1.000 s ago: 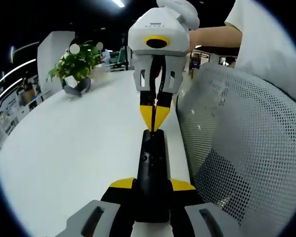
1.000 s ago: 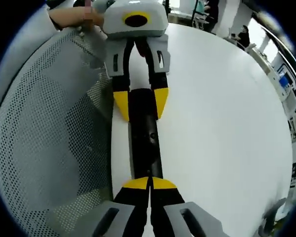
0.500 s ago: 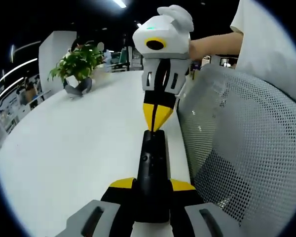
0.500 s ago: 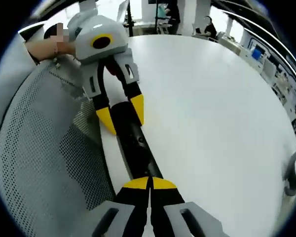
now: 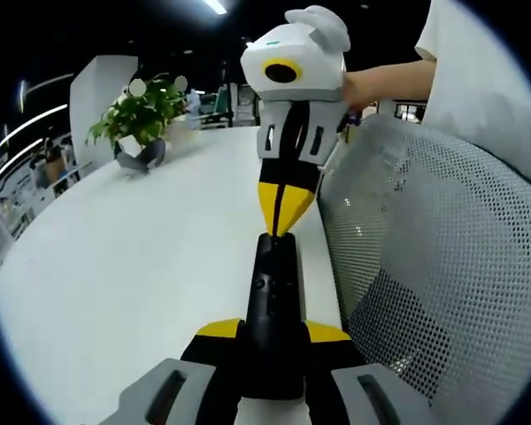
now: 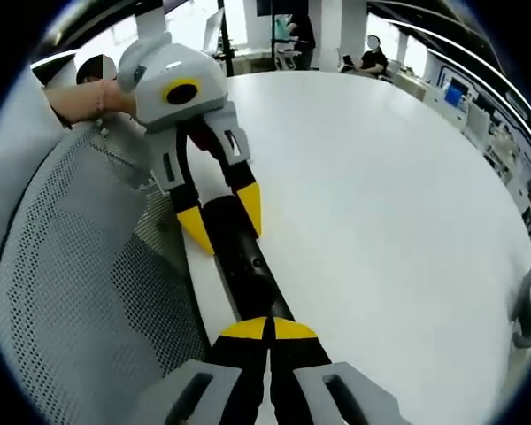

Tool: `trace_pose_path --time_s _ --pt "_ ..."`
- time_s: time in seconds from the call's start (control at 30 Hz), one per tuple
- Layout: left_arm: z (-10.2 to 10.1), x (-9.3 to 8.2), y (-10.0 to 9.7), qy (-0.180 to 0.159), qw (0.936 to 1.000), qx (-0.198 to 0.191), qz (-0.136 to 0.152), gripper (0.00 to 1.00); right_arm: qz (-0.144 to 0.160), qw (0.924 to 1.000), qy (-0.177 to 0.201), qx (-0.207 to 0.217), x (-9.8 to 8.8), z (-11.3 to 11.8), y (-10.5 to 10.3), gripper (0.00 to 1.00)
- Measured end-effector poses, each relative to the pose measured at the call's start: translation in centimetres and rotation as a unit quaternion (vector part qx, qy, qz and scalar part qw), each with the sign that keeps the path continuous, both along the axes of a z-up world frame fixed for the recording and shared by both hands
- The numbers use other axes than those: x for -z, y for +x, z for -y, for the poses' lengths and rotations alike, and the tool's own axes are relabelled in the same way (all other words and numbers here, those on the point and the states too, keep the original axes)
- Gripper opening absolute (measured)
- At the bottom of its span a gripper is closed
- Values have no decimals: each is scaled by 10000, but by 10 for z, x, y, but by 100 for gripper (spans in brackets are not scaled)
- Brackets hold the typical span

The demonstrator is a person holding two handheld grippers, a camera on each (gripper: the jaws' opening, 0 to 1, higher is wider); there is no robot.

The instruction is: Press the specified remote control buttons in sequence, fully releasing each button before pressing the next.

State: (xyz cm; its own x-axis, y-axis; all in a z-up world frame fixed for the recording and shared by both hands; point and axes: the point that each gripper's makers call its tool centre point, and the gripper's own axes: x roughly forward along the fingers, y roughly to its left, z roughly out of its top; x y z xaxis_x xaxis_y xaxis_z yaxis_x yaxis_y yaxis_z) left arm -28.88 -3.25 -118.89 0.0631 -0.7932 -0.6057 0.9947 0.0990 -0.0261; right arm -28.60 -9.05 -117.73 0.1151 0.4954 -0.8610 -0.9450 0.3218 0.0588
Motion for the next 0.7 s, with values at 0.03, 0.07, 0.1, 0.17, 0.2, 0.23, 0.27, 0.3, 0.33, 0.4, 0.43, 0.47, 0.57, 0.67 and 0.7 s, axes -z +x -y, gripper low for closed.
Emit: trace_pose_path --time_s 0.03,0.07,0.1,0.17,0.2,0.23,0.27,0.3,0.33,0.4,0.43,0.47,0.57,0.67,0.7 --pt "0 0 0 -2 10000 -2 0 25 -7 10000 -10 -30 2 -1 0 0" --pt "0 0 0 -3 10000 -5 -3 25 -23 10000 -44 -67 3 -2 -1 0" --pt "0 0 0 -5 10000 -8 -5 25 -21 9998 -135 -144 6 -1 -2 0" --pt "0 0 0 -7 10000 -9 -6 25 -13 9998 -132 -172 5 -1 0 0" --pt "0 0 0 -8 10000 -9 -5 25 -14 9997 -147 -183 5 -1 -1 0" --pt "0 0 0 -9 10000 -11 -7 25 -8 9997 -161 -203 5 -1 -1 0" --pt "0 0 0 -9 10000 -13 -10 25 -11 9996 -175 -214 5 -1 -1 0" --pt "0 0 0 -11 10000 -18 -12 25 -19 9996 -193 -213 5 -1 -1 0" --pt "0 0 0 -14 10000 -21 -14 25 -28 9996 -204 -204 5 -1 0 0" --pt "0 0 0 -19 10000 -25 -16 25 -33 9996 -224 -190 5 -1 0 0" --pt "0 0 0 -21 10000 -25 -15 25 -23 9996 -223 -172 5 0 0 0" --pt "0 0 0 -21 10000 -25 -16 25 -14 9997 -207 -158 5 0 0 0" --pt "0 1 0 -21 10000 -21 -17 25 33 9999 163 -27 4 -1 2 0" --pt "0 1 0 -23 10000 -30 -15 25 -186 9946 713 737 3 0 5 0" --pt "0 1 0 -25 10000 -35 -15 25 -111 9944 741 749 3 0 6 0"
